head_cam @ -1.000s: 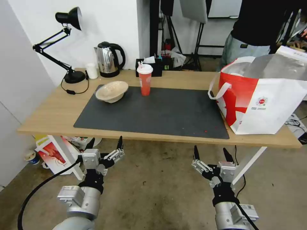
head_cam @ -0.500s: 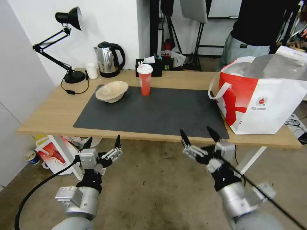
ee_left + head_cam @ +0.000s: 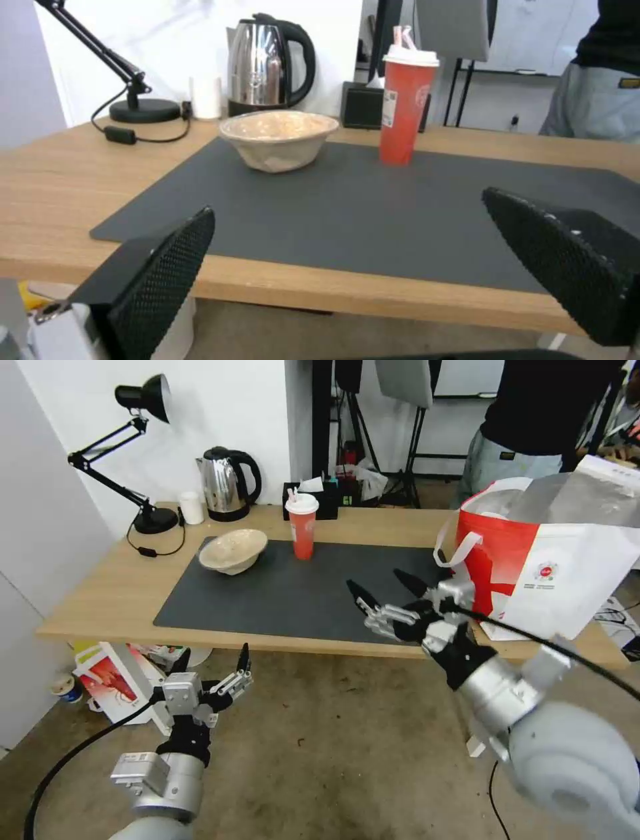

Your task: Pick up the trash from the table and place it into the takeout bag.

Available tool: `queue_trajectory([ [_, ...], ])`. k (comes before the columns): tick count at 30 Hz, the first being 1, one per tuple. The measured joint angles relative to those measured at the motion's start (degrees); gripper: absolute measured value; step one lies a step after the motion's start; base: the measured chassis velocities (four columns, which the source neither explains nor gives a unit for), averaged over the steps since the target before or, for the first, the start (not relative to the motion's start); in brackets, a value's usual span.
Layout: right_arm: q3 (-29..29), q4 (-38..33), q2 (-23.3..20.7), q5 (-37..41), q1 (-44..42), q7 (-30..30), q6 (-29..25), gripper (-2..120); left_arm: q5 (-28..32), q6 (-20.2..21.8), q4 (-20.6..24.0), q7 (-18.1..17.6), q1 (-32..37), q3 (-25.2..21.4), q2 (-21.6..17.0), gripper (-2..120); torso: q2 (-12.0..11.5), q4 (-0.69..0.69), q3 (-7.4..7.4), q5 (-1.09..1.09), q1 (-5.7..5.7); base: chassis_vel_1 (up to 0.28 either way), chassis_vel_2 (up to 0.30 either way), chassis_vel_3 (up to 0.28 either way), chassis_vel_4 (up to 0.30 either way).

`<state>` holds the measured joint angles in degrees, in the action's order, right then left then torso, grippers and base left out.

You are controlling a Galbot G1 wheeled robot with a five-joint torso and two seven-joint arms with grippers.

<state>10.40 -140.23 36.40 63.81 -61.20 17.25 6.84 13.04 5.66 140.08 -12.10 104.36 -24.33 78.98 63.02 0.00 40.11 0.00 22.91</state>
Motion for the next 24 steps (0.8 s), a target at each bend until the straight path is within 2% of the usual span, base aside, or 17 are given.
queue_trajectory([
  [3, -2.13, 3.92, 0.76, 1.47, 6.00, -1.39, 1.66, 100, -0.05, 0.10, -0.02, 0.03, -0.13, 0.02, 0.09, 100, 0.00, -0.02, 0.00, 0.00, 0.01, 0.000, 0.000, 0.000, 0.000],
  [7, -3.79, 6.30, 1.65, 2.29, 9.77, -1.67, 3.05, 100, -0.10, 0.16, -0.11, 0.05, -0.20, 0.01, 0.25, 100, 0.00, 0.00, 0.00, 0.00, 0.01, 0.000, 0.000, 0.000, 0.000],
  [9, -6.42, 9.56, 3.73, 4.65, 15.57, -1.74, 7.03, 100, -0.34, 0.19, -0.34, 0.06, -0.27, 0.05, 0.74, 100, 0.00, 0.00, 0.00, 0.01, 0.01, 0.000, 0.000, 0.000, 0.000],
  [11, -7.13, 10.21, 4.26, 5.05, 16.93, -1.70, 8.05, 100, -0.43, 0.19, -0.38, 0.07, -0.27, 0.09, 0.90, 100, 0.00, 0.01, 0.01, -0.01, 0.01, 0.000, 0.000, 0.000, 0.000],
  [13, -12.29, 14.12, 7.53, 5.36, 25.50, 0.11, 12.29, 100, -0.99, 0.21, -0.62, 0.08, -0.23, 0.30, 1.70, 100, 0.00, 0.01, 0.00, -0.02, 0.00, 0.000, 0.000, 0.000, 0.000],
  [17, -15.41, 16.91, 9.60, 5.28, 30.02, 2.35, 14.14, 100, -1.25, 0.21, -0.74, 0.08, -0.19, 0.31, 2.01, 100, 0.00, 0.01, 0.00, -0.01, 0.01, 0.000, 0.000, 0.000, 0.000],
  [19, -19.23, 22.19, 12.50, 5.00, 35.50, 4.89, 17.48, 100, -1.42, 0.22, -0.86, 0.10, -0.17, 0.30, 2.44, 100, 0.00, 0.00, 0.00, 0.00, 0.01, 0.000, 0.000, 0.000, 0.000],
  [24, -22.85, 28.62, 15.66, 4.56, 40.92, 4.71, 21.84, 100, -1.57, 0.23, -0.86, 0.11, -0.10, -0.23, 2.37, 100, 0.00, 0.00, 0.00, -0.01, 0.01, 0.000, 0.000, 0.000, 0.000],
])
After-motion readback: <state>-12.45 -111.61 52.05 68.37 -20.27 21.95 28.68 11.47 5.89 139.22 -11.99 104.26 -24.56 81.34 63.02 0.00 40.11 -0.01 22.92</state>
